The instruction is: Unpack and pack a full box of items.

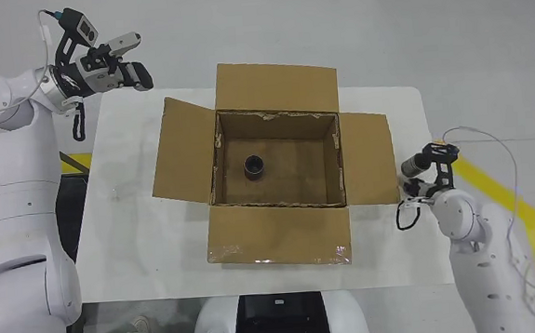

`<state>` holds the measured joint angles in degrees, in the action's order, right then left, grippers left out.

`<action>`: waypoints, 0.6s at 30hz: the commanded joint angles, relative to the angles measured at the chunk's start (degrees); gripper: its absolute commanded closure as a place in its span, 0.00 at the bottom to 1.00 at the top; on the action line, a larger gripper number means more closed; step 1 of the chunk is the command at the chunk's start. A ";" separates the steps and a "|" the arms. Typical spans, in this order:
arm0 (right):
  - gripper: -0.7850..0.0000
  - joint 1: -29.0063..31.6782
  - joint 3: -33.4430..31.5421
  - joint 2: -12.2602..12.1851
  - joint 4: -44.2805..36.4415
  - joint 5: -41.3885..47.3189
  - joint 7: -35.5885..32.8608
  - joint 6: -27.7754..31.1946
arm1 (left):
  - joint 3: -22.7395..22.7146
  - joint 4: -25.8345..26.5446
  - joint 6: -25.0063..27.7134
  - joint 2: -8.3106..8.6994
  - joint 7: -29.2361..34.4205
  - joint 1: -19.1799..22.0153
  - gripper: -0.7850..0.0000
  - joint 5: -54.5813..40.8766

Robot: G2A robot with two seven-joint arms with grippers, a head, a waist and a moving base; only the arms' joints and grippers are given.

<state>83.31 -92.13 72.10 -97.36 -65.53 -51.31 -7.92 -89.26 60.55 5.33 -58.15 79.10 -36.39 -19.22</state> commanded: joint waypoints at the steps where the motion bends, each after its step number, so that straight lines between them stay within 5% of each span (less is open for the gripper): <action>1: 0.05 1.59 -0.58 -0.09 -3.61 -0.26 -0.37 -0.51 | 0.00 0.00 0.00 0.00 0.00 0.00 0.00 0.00; 18: 0.00 10.75 -2.08 -0.54 -28.70 -8.69 -0.06 -2.11 | 0.00 0.00 0.00 0.00 0.00 0.00 0.00 0.00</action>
<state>93.84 -94.62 71.57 -124.65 -73.44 -51.62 -10.25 -89.26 60.55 5.33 -58.15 79.10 -36.39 -19.22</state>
